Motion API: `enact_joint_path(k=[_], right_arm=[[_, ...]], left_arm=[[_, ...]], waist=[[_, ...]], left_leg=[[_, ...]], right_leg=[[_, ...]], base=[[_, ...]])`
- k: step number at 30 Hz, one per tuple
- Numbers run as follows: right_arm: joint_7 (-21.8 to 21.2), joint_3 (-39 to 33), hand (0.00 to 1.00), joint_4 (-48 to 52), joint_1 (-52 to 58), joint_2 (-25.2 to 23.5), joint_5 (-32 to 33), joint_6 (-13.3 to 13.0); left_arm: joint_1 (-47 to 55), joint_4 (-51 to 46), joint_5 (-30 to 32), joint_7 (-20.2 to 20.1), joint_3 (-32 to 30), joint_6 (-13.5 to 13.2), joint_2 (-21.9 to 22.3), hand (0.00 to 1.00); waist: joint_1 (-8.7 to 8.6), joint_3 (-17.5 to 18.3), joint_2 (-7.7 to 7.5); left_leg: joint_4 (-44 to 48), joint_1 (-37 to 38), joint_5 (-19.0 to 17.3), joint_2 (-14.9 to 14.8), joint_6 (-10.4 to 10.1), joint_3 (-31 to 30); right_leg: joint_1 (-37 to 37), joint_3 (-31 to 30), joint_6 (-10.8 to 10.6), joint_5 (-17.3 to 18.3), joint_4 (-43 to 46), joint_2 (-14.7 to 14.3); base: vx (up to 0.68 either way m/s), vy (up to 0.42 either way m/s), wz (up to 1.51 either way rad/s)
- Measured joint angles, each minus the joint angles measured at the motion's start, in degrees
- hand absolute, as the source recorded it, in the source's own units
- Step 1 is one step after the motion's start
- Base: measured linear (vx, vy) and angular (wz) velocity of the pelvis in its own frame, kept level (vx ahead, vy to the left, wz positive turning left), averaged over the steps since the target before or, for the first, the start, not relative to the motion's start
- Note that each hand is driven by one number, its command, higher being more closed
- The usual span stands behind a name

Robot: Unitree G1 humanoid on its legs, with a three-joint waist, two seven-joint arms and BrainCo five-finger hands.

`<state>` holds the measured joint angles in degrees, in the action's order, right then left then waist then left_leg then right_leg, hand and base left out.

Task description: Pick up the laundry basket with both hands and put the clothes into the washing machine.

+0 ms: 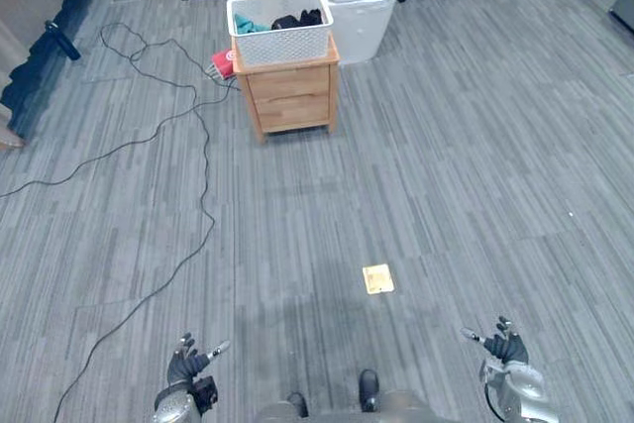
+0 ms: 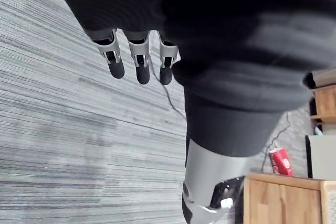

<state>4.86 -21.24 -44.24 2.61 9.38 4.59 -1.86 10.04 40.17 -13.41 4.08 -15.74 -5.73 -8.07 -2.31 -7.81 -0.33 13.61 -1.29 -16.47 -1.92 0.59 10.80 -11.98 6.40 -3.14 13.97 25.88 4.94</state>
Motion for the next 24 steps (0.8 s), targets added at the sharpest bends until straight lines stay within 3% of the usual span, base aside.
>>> enact_joint_path(k=[1,3,5,6,8,10,11,12,13,14,15,16,17,18,19,21,23,24], right_arm=[[0.0,0.4,0.00,0.0,0.0,-0.1,0.0,0.0],[0.0,1.8,0.00,0.0,0.4,-0.8,0.0,0.3],[0.0,2.0,0.00,0.1,0.4,-1.1,0.0,0.6],[0.0,2.1,0.00,0.1,0.3,-1.0,0.0,0.6],[0.0,2.1,0.00,0.2,-0.1,0.1,0.1,0.6],[0.1,2.2,0.00,0.7,0.9,0.4,0.1,0.4],[0.2,2.2,0.00,0.9,1.5,0.6,0.0,0.3],[0.4,2.1,0.00,0.9,1.4,1.6,0.0,0.4],[0.2,2.2,0.00,2.4,1.2,1.1,0.0,0.3],[0.0,2.4,0.00,3.1,1.2,0.8,0.0,0.4],[0.0,4.0,0.00,4.3,1.2,0.5,0.0,0.6],[-0.1,5.4,0.00,5.3,1.1,-0.1,0.0,0.5],[0.0,6.3,0.00,5.4,0.7,-0.4,0.1,0.3],[-0.1,6.9,0.00,6.2,0.5,-1.6,0.1,0.0],[0.1,6.8,0.00,7.7,0.5,-2.8,1.1,-0.3],[0.1,6.6,0.00,9.8,0.5,-3.4,2.1,-0.4],[0.1,6.5,0.00,10.1,0.4,-3.2,2.1,-0.4],[0.2,6.5,0.00,9.8,0.1,-3.2,2.1,-0.3]], left_arm=[[0.0,0.0,0.0,0.1,0.1,0.0,0.1,0.00],[-0.4,-0.8,-0.5,0.7,1.4,0.1,-0.4,0.00],[-0.4,-0.9,-0.8,1.3,2.7,0.1,-1.4,0.00],[-0.6,-0.9,-0.8,1.3,2.7,0.1,-1.5,0.00],[-2.7,-0.8,-1.7,1.4,2.8,0.1,-1.5,0.00],[-4.9,-0.8,-1.7,1.7,4.0,-0.3,-2.5,0.00],[-4.9,-0.7,-1.7,1.8,4.4,-0.4,-2.8,0.00],[-5.7,0.2,-1.6,1.7,4.9,-0.3,-1.5,0.00],[-6.8,0.3,-1.6,1.3,5.3,-0.4,-1.4,0.00],[-6.9,0.2,-1.6,1.2,5.4,-0.4,-1.2,0.00],[-6.7,0.1,-1.6,1.2,4.7,-0.4,-0.4,0.00],[-5.8,-0.3,-1.6,1.1,4.2,-0.4,0.5,0.00],[-5.4,-0.4,-1.6,1.0,4.2,-0.5,0.6,0.00],[-4.9,-0.6,-1.6,0.9,4.2,-0.4,0.7,0.00],[-4.0,-1.8,-1.6,0.9,4.2,-0.3,0.9,0.00],[-2.8,-3.8,-1.6,0.9,4.2,-0.3,1.3,0.00],[-2.2,-4.1,-1.4,0.9,4.1,-0.3,1.2,0.00],[-2.1,-4.1,-0.9,0.9,4.1,-0.2,1.1,0.00]], waist=[[-0.03,-0.2,0.10],[-0.29,-2.2,-0.21],[-0.19,-3.1,0.81],[-0.35,-3.2,0.99],[-1.52,-4.9,2.93],[-2.67,-5.4,1.36],[-3.18,-5.3,0.81],[-3.40,-5.2,2.90],[-3.41,-5.3,2.95],[-3.46,-5.3,2.92],[-3.20,-5.7,3.10],[-2.99,-6.3,3.49],[-2.83,-6.4,3.40],[-1.47,-6.7,2.75],[0.23,-7.0,1.60],[1.11,-6.8,0.94],[2.14,-7.1,0.46],[2.92,-7.2,-0.19]], left_leg=[[0.7,0.1,-1.1,0.2,0.3,-0.2],[1.5,3.3,-3.7,1.2,2.0,-1.9],[0.1,7.2,-5.7,0.2,2.0,-3.2],[-0.9,8.3,-5.7,-0.3,2.0,-3.6],[-3.2,11.7,-5.7,-3.4,1.9,-5.7],[-3.7,14.9,-4.8,-4.0,-2.1,-8.1],[-3.5,16.3,-5.1,-3.9,-3.0,-8.8],[-1.7,17.5,-4.9,-5.9,-4.5,-9.4],[3.4,15.8,-1.2,-6.2,-9.1,-9.3],[7.8,14.3,2.0,-6.0,-9.3,-9.3],[20.3,10.0,12.2,-6.3,-9.4,-9.2],[37.3,3.6,13.1,-8.7,-9.9,-8.9],[45.0,0.3,12.1,-9.9,-9.1,-8.1],[55.2,-5.0,9.9,-11.6,-6.1,-5.6],[58.0,-10.0,7.9,-12.3,-4.0,-2.2],[54.3,-17.9,6.3,-12.3,-1.8,1.1],[43.2,-23.1,4.6,-11.2,-1.5,3.0],[31.8,-24.8,4.7,-8.7,-1.7,2.7]], right_leg=[[-1.5,0.5,-0.3,0.5,4.0,0.7],[-8.1,3.6,-0.1,0.6,21.0,3.9],[-13.3,6.4,0.4,3.5,21.0,3.8],[-14.9,7.2,0.6,3.4,19.7,2.9],[-18.7,10.0,2.2,1.5,11.9,0.3],[-22.2,10.7,3.9,-9.1,-2.7,-2.3],[-22.3,10.2,6.6,-14.2,-4.3,-2.8],[-23.5,10.5,10.6,-14.9,2.4,-3.6],[-24.0,10.8,11.4,-9.1,7.7,-3.0],[-23.5,10.6,11.4,-6.5,9.2,-2.8],[-19.4,10.1,11.3,-3.0,9.5,-3.4],[-12.8,9.8,11.6,-1.3,6.2,-5.2],[-9.5,9.6,11.9,-1.1,4.3,-6.2],[-2.9,8.4,12.3,-0.7,0.2,-7.4],[2.9,6.6,12.2,-0.6,-3.9,-7.9],[9.9,5.4,12.0,-0.5,-10.2,-7.9],[15.6,4.2,10.8,0.1,-14.5,-7.5],[19.1,3.5,9.2,1.3,-16.6,-6.4]], base=[[0.25,0.158,0.11],[0.30,0.111,0.24],[0.53,0.064,0.26],[0.63,-0.006,0.43],[0.55,-0.061,0.66],[0.71,-0.144,0.71],[0.80,-0.188,0.36],[0.79,-0.187,0.23],[0.79,-0.187,0.12],[0.79,-0.217,0.02],[0.80,-0.212,-0.03],[0.79,-0.205,-0.10],[0.74,-0.171,-0.25],[0.67,-0.133,-0.43],[0.65,-0.103,-0.45],[0.74,-0.030,-0.32],[0.69,0.042,-0.31],[0.51,0.072,-0.29]])
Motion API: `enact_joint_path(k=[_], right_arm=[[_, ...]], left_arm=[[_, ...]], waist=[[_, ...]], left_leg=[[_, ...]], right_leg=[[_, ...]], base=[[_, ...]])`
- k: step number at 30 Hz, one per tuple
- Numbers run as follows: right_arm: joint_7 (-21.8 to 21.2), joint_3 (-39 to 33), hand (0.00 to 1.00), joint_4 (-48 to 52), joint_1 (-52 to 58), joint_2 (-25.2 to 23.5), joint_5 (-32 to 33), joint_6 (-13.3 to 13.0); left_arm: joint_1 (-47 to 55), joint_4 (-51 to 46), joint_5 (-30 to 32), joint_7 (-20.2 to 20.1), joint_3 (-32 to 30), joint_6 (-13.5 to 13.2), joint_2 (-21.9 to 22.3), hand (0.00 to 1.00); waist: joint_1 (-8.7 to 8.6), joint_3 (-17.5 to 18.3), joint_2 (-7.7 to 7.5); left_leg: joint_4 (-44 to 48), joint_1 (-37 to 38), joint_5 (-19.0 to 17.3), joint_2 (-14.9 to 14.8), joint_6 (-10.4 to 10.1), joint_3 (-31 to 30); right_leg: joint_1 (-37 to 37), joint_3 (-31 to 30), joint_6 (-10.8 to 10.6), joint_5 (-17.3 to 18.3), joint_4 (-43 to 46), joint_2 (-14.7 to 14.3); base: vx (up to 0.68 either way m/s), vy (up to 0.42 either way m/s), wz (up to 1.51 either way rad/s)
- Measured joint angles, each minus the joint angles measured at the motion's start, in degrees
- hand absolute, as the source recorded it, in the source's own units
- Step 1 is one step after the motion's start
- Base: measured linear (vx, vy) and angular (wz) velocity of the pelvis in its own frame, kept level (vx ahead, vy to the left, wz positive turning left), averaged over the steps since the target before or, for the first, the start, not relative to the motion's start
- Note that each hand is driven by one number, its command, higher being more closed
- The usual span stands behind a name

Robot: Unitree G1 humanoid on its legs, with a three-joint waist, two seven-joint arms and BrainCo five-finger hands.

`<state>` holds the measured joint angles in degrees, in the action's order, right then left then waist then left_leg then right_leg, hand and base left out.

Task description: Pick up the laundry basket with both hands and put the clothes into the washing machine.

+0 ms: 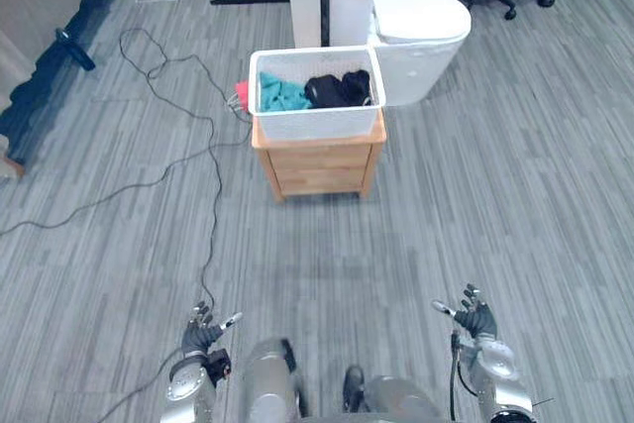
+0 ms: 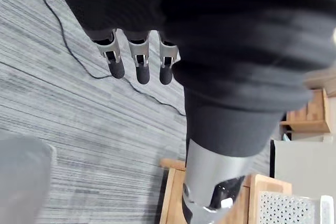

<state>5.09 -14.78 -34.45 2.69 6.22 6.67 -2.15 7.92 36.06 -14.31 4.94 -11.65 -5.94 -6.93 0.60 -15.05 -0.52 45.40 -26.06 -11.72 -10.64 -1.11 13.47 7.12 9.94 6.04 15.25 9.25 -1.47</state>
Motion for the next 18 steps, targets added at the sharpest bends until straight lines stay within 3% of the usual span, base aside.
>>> enact_joint_path(k=[1,2,3,4,5,6,7,8,9,10,11,14,15,16,17,18], right_arm=[[0.1,0.0,0.00,-0.1,0.2,0.2,0.0,0.0],[0.1,-1.0,0.00,-0.5,0.6,0.4,0.0,0.0],[0.2,-1.8,0.00,-0.9,0.7,0.7,0.0,0.0],[0.2,-1.8,0.00,-1.5,0.6,0.2,-0.1,0.1],[0.1,-2.6,0.00,-1.7,1.2,-0.3,-0.6,0.1],[0.1,-2.8,0.00,-2.0,1.3,-0.3,-0.7,0.2],[0.1,-2.7,0.00,-2.5,1.2,-0.3,-0.8,0.3],[0.1,-2.6,0.00,-2.5,1.2,-0.4,-1.1,0.3],[0.1,-2.2,0.00,-2.7,1.0,-0.6,-2.4,0.3],[0.0,-1.6,0.00,-3.2,0.5,-1.0,-2.8,0.5],[0.0,-0.7,0.00,-3.2,0.5,-1.0,-2.8,0.5],[-0.2,0.3,0.00,-3.1,0.5,-1.1,-2.8,0.2],[-0.2,0.2,0.00,-3.1,0.5,-1.1,-2.8,0.2],[-0.2,0.0,0.00,-3.1,0.3,-1.0,-2.8,0.2],[-0.2,0.1,0.00,-3.1,1.0,-1.0,-2.8,0.2],[-0.2,-0.2,0.00,-3.8,2.4,0.1,-2.8,0.2]], left_arm=[[0.2,0.0,0.4,0.0,0.1,0.0,0.1,0.00],[0.6,0.0,0.5,0.0,-0.1,0.0,0.6,0.00],[1.7,0.1,0.5,0.0,-0.2,0.0,0.9,0.00],[2.5,0.8,0.6,0.1,-0.6,0.1,0.5,0.00],[1.8,1.1,1.1,0.0,-0.8,0.5,0.9,0.00],[1.8,0.8,1.1,0.0,-0.5,0.5,1.1,0.00],[2.0,0.8,1.3,0.0,0.1,0.5,1.2,0.00],[2.0,0.9,1.5,0.0,0.3,0.6,1.1,0.00],[2.0,1.0,1.5,0.1,0.3,0.6,0.9,0.00],[2.0,1.2,1.5,0.1,0.3,0.6,0.4,0.00],[2.0,1.2,1.5,0.1,0.3,0.6,0.1,0.00],[1.8,1.3,1.5,0.1,0.2,0.4,-0.6,0.00],[1.6,1.6,1.5,0.1,0.1,0.4,-0.5,0.00],[1.6,2.0,1.4,0.1,-0.3,0.4,-0.7,0.00],[2.0,2.1,1.4,0.1,-0.3,0.4,-1.2,0.00],[1.6,3.7,1.4,0.1,-0.8,0.7,-0.3,0.00]], waist=[[0.25,0.0,-0.43],[0.36,0.3,-0.04],[0.52,1.1,0.59],[0.60,2.1,-1.14],[-0.29,3.3,-2.96],[-0.13,3.3,-3.22],[-0.06,3.3,-3.45],[-0.24,3.3,-3.46],[-1.03,3.2,-3.29],[-1.45,3.0,-2.94],[-1.49,2.9,-2.79],[-1.88,2.7,-1.09],[-2.14,2.6,-0.99],[-2.80,3.0,-1.70],[-2.92,3.4,-2.30],[-2.84,3.6,-2.26]], left_leg=[[-6.2,-0.2,0.4,1.3,-0.5,-0.6],[-19.8,0.5,3.3,4.1,-2.2,-3.2],[-25.0,0.5,9.8,5.3,-0.9,-6.3],[-22.7,0.2,11.5,6.8,1.2,-6.7],[-20.1,0.5,7.5,8.9,3.0,-5.1],[-19.2,1.3,6.2,9.1,3.3,-4.0],[-18.3,3.4,3.8,9.6,4.1,-3.2],[-18.1,5.1,2.3,9.9,4.5,-2.7],[-18.3,9.0,-0.1,10.2,5.3,-2.3],[-19.1,13.7,-1.2,10.2,5.9,-2.4],[-20.1,16.1,-1.3,10.0,5.9,-2.5],[-25.4,25.8,-1.3,7.8,5.9,-2.7],[-25.8,26.6,-1.3,7.5,5.9,-2.9],[-25.7,27.8,-1.8,7.0,4.6,-3.5],[-25.1,28.5,-2.8,7.8,2.6,-3.8],[-24.3,29.7,-4.8,7.4,-0.4,-5.6]], right_leg=[[1.4,-0.5,-0.8,0.7,-0.8,0.6],[3.8,-1.2,-2.4,1.8,-2.2,0.9],[5.7,-2.8,-4.1,4.4,-1.8,1.2],[5.6,-4.2,-5.5,6.7,0.4,2.9],[2.4,-4.9,-6.4,6.9,8.9,6.7],[0.7,-5.6,-7.4,6.3,13.9,7.6],[-2.7,-5.8,-10.6,3.8,23.8,9.0],[-5.1,-5.9,-12.1,0.8,30.7,10.1],[-9.7,-6.0,-12.3,-0.3,44.0,11.9],[-13.2,-4.7,-9.8,1.2,51.8,12.6],[-14.5,-3.9,-8.7,1.8,53.2,12.6],[-21.4,1.7,-7.3,3.0,42.7,10.1],[-22.4,2.1,-7.3,3.0,38.6,9.5],[-23.7,2.7,-7.7,1.8,28.0,7.7],[-22.9,2.2,-7.2,-4.5,16.2,6.4],[-22.5,1.6,-5.1,-11.1,13.4,5.5]], base=[[0.64,0.116,-0.36],[0.63,0.171,-0.53],[0.79,0.264,-0.70],[0.82,0.289,-0.46],[0.73,0.254,-0.27],[0.71,0.235,-0.19],[0.56,0.200,-0.32],[0.67,0.219,-0.31],[0.62,0.171,-0.22],[0.59,0.143,-0.22],[0.53,0.086,-0.22],[0.50,-0.002,-0.07],[0.46,-0.076,0.27],[0.36,-0.080,0.36],[0.52,-0.114,0.42],[0.51,-0.078,0.14]])
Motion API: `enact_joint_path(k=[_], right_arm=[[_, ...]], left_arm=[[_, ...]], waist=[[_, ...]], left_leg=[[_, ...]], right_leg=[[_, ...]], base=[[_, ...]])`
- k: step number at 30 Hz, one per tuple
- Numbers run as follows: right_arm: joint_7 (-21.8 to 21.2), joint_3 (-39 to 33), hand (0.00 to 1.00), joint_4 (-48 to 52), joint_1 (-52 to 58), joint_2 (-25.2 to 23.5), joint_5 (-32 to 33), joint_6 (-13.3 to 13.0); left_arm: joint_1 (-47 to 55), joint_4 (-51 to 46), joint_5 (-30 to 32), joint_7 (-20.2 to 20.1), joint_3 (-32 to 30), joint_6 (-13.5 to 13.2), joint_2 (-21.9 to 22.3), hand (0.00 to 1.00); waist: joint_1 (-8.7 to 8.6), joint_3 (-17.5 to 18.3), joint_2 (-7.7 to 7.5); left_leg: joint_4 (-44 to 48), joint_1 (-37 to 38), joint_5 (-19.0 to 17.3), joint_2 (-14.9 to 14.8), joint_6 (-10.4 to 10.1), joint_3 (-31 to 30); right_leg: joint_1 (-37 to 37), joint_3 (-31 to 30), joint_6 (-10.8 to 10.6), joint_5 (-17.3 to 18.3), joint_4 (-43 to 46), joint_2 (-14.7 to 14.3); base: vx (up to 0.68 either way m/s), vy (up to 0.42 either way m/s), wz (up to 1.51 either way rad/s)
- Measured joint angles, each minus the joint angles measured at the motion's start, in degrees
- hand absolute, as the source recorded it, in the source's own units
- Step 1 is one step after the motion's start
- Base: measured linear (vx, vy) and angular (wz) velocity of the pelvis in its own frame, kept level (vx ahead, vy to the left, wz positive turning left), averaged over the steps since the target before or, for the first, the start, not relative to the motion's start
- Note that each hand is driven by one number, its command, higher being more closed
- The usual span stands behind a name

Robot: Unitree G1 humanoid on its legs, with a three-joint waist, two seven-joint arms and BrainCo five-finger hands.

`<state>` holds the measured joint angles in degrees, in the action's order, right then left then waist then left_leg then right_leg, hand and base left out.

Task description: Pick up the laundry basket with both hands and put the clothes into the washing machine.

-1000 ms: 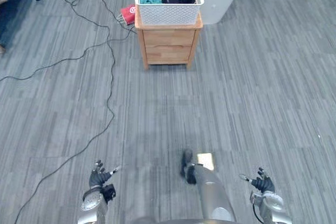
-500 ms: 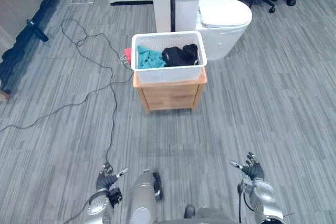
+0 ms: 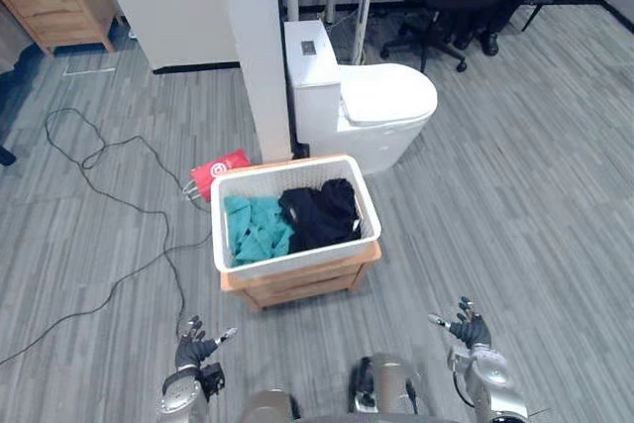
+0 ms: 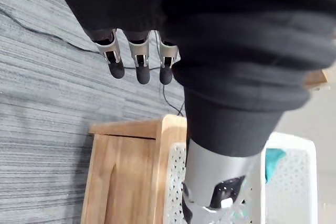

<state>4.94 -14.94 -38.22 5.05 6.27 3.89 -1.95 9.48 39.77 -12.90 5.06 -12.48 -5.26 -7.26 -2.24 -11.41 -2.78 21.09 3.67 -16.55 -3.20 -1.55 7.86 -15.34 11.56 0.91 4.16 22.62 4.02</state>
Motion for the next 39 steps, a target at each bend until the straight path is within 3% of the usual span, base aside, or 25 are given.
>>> enact_joint_path(k=[1,3,4,5,7,9,11,12,13,16,19,25,31,35,39], right_arm=[[0.0,-0.2,0.00,-0.9,0.2,0.8,0.0,0.3],[0.1,-1.0,0.00,0.3,0.5,0.9,0.0,0.3],[0.1,-1.0,0.00,0.8,0.6,0.9,0.0,0.3],[0.1,-0.9,0.00,1.7,1.1,0.7,0.1,0.3],[0.3,-1.0,0.00,3.7,2.4,0.1,0.3,0.0],[0.3,-1.7,0.00,3.9,1.8,-0.3,0.6,-0.3],[0.4,-2.6,0.00,3.9,0.9,-0.4,0.6,-0.3],[0.4,-2.7,0.00,3.8,1.1,-0.1,0.6,-0.3],[0.5,-3.5,0.00,3.6,1.2,-0.5,0.6,-0.1],[1.0,-3.5,0.00,6.2,2.8,-1.5,0.6,0.1],[1.3,-3.5,0.00,12.8,3.8,-1.5,0.6,-0.1],[1.4,-2.7,0.00,14.9,2.5,-1.1,0.0,-1.6],[1.4,3.2,0.00,14.7,-0.7,2.4,-1.8,-1.6],[1.9,6.8,0.00,12.0,-7.2,3.8,-3.8,-1.5],[3.0,8.6,0.00,5.2,-14.5,4.6,-4.6,-1.2]], left_arm=[[0.7,0.4,0.0,-0.1,-0.6,0.0,1.3,0.00],[0.4,0.2,0.0,-0.1,-1.2,-0.1,3.0,0.00],[0.4,0.0,0.0,-0.1,-1.3,-0.1,3.4,0.00],[0.4,0.1,0.0,-0.1,-1.8,-0.1,4.4,0.00],[0.7,0.1,-0.1,-0.1,-1.8,-0.1,4.8,0.00],[0.9,0.2,-0.2,-0.1,-1.8,-0.1,4.9,0.00],[1.1,0.2,-0.4,-0.1,-2.3,-0.1,4.9,0.00],[1.7,0.3,-0.5,-0.1,-3.4,-0.1,5.4,0.00],[2.3,0.6,-0.6,0.0,-4.4,0.0,5.5,0.00],[3.3,0.0,-1.2,0.1,-6.4,-0.1,4.8,0.00],[5.0,-3.2,-2.3,0.2,-8.0,-0.1,4.8,0.00],[5.3,-8.5,-2.5,0.4,-8.2,-0.6,3.7,0.00],[1.0,-8.9,-2.0,1.7,-1.2,-0.9,0.3,0.00],[-2.9,-8.8,0.7,2.9,3.2,-1.0,0.2,0.00],[-10.0,-6.3,4.5,4.1,6.4,-1.0,0.0,0.00]], waist=[[0.90,1.5,1.85],[0.91,1.7,3.25],[0.79,1.6,3.53],[0.83,1.3,3.32],[2.03,1.1,2.90],[3.18,1.0,2.07],[3.21,1.3,2.55],[3.00,1.5,3.25],[3.13,2.4,4.21],[3.13,3.4,2.41],[2.99,3.7,2.62],[2.89,4.6,3.26],[2.54,4.2,3.69],[1.36,2.3,4.77],[1.39,-2.6,5.14]], left_leg=[[-0.2,0.0,0.3,-1.8,-0.8,-0.5],[1.2,-0.1,1.5,-2.9,-2.8,-0.5],[3.2,-0.5,2.0,-3.1,-3.6,-0.6],[12.1,-3.8,3.4,-4.6,-5.1,-0.8],[19.1,-6.2,1.3,-6.4,-4.5,0.7],[16.6,-8.6,1.1,-7.1,-4.3,1.7],[7.3,-10.2,1.8,-7.0,-4.3,1.9],[-0.5,-10.1,7.1,-7.2,-3.4,1.7],[-3.9,-8.5,7.6,-7.4,-4.3,1.2],[-9.9,-6.0,9.2,-4.3,-3.2,1.7],[-13.0,-3.4,9.8,-2.5,-2.4,1.9],[-15.4,-1.8,10.2,-1.7,-2.3,1.6],[-17.7,-2.0,11.7,-1.6,-2.5,0.9],[-18.9,-4.9,13.7,-1.6,-2.5,0.9],[-17.3,-9.9,14.6,-1.7,-2.0,1.0]], right_leg=[[0.8,0.2,0.1,0.4,-1.2,-1.2],[2.7,1.4,0.1,1.7,-3.5,-2.0],[3.6,1.9,0.2,2.2,-3.9,-2.0],[7.4,2.4,0.6,3.1,-5.5,-1.9],[12.2,2.8,1.1,3.4,-8.0,-1.7],[14.2,2.9,1.0,3.5,-9.5,-1.2],[14.8,3.0,-0.3,4.2,-9.8,-0.5],[15.2,3.3,-1.7,5.0,-9.6,-0.7],[15.2,2.8,-2.8,5.7,-9.3,-0.9],[16.3,2.8,-4.0,5.2,-11.5,1.5],[18.4,2.7,-4.8,4.7,-13.7,2.5],[20.3,3.6,-5.6,4.2,-16.4,2.6],[19.9,4.3,-5.5,4.0,-17.2,2.1],[16.3,4.1,-5.1,2.4,-17.1,1.9],[10.8,3.1,-4.9,1.5,-14.9,2.0]], base=[[0.51,-0.084,0.02],[0.36,-0.101,0.11],[0.38,-0.119,0.37],[0.33,-0.067,0.31],[0.33,-0.033,0.17],[0.20,0.018,-0.02],[0.13,0.079,0.01],[0.14,0.147,0.01],[0.14,0.153,0.04],[0.12,0.143,0.09],[0.09,0.093,0.02],[0.07,0.012,0.05],[0.02,-0.015,0.05],[-0.06,0.006,-0.02],[-0.12,0.018,-0.08]])
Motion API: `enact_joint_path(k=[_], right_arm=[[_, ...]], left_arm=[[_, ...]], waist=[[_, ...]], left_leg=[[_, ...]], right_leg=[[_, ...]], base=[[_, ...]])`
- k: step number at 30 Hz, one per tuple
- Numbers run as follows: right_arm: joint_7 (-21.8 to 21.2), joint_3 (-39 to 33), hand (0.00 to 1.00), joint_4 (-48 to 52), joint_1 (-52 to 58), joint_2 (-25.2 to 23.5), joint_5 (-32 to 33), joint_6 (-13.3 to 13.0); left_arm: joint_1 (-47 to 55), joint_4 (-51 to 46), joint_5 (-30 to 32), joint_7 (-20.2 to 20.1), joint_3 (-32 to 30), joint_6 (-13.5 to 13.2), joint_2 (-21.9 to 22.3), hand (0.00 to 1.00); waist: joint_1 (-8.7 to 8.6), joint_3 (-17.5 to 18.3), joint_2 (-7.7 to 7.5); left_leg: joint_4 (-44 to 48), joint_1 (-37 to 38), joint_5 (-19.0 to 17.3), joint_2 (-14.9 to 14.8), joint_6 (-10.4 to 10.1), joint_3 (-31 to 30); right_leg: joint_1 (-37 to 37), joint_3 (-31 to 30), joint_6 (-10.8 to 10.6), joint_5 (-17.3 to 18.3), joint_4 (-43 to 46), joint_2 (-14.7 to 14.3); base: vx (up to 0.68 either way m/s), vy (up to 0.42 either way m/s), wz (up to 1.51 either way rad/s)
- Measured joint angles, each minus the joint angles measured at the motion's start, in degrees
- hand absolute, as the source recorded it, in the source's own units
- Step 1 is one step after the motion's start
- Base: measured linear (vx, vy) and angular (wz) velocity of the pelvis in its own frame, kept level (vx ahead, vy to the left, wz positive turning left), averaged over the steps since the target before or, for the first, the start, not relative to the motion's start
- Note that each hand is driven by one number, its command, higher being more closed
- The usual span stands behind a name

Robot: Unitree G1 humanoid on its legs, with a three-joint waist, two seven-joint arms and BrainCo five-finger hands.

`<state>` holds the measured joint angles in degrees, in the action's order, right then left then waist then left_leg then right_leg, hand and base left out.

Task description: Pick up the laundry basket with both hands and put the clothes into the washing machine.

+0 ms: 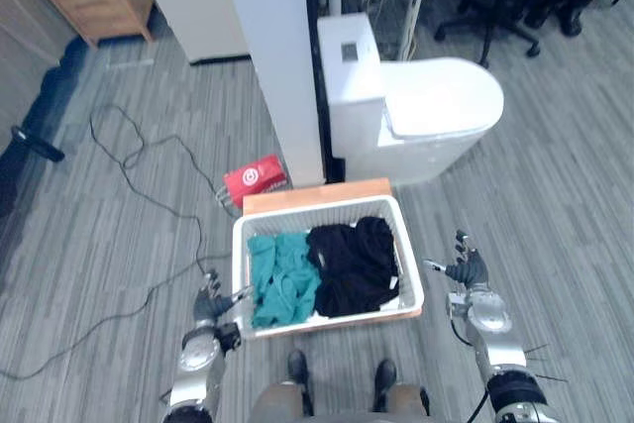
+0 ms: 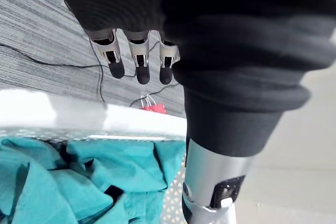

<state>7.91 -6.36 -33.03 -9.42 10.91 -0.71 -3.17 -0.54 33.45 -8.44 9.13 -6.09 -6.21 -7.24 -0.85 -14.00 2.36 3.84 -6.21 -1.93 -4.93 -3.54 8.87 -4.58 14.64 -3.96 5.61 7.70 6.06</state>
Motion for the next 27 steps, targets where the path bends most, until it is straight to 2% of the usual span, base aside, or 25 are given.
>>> enact_joint_path(k=[5,6,7,8,13,20,23,27], right_arm=[[2.2,4.7,0.00,-9.0,-11.0,0.7,-1.8,0.7],[2.2,4.9,0.00,-10.5,-13.7,0.6,-1.8,0.6],[2.6,5.2,0.00,-12.6,-16.6,0.7,-2.1,0.5],[2.9,5.2,1.00,-13.8,-18.1,0.7,-2.1,0.5],[3.6,6.9,1.00,-22.4,-28.2,0.7,-2.3,1.2],[3.1,7.9,1.00,-21.5,-28.6,0.7,-2.1,0.3],[3.4,8.2,1.00,-17.9,-27.3,0.7,-2.1,-0.4],[4.6,8.1,1.00,-6.4,-20.6,0.7,-2.3,-0.2]], left_arm=[[-9.3,7.4,2.2,3.1,2.1,0.5,-1.0,0.00],[-11.7,9.5,2.5,4.0,2.1,0.8,-1.6,1.00],[-14.1,11.6,2.9,5.2,2.0,1.0,-2.3,1.00],[-15.4,12.6,3.1,6.1,2.0,1.2,-2.7,1.00],[-23.9,16.5,5.3,8.6,2.1,1.3,-4.4,1.00],[-25.3,16.6,4.9,10.0,2.0,0.9,-5.4,1.00],[-25.2,15.1,4.3,10.0,2.1,0.8,-5.5,1.00],[-20.7,6.6,4.1,10.4,3.5,1.5,-5.4,1.00]], waist=[[0.08,-5.4,-0.01],[0.00,-6.7,-0.13],[-0.10,-7.7,-0.32],[-0.11,-8.2,-0.41],[0.26,-9.2,-0.42],[0.15,-10.0,-0.53],[0.17,-10.4,-0.53],[0.20,-11.5,-0.71]], left_leg=[[4.7,-7.0,0.0,-0.2,0.0,0.7],[5.6,-8.1,0.0,-0.3,0.1,0.7],[6.7,-9.1,-0.1,-0.4,0.1,0.8],[7.3,-9.6,-0.1,-0.5,0.1,0.8],[9.2,-14.5,0.2,-0.5,0.5,0.0],[8.9,-15.6,0.5,-1.0,0.3,-1.0],[8.5,-15.5,0.9,-1.0,0.0,-1.0],[8.2,-14.8,1.4,-1.0,0.3,-1.0]], right_leg=[[-8.2,-2.0,0.1,-0.1,5.6,0.5],[-9.6,-2.4,0.1,0.0,6.9,0.7],[-10.7,-2.5,0.2,0.0,8.1,0.7],[-11.3,-2.7,0.2,0.0,8.7,0.8],[-17.0,-3.1,1.4,0.6,12.5,1.2],[-18.1,-2.9,1.6,0.7,13.0,1.2],[-18.2,-3.0,1.5,0.3,12.7,1.2],[-17.2,-2.7,1.3,0.2,12.0,1.0]], base=[[-0.16,0.011,-0.14],[-0.15,0.006,-0.08],[-0.15,0.004,-0.07],[-0.15,0.001,-0.05],[-0.18,-0.003,0.02],[-0.04,-0.007,0.02],[0.06,-0.001,0.00],[0.14,0.001,0.01]])
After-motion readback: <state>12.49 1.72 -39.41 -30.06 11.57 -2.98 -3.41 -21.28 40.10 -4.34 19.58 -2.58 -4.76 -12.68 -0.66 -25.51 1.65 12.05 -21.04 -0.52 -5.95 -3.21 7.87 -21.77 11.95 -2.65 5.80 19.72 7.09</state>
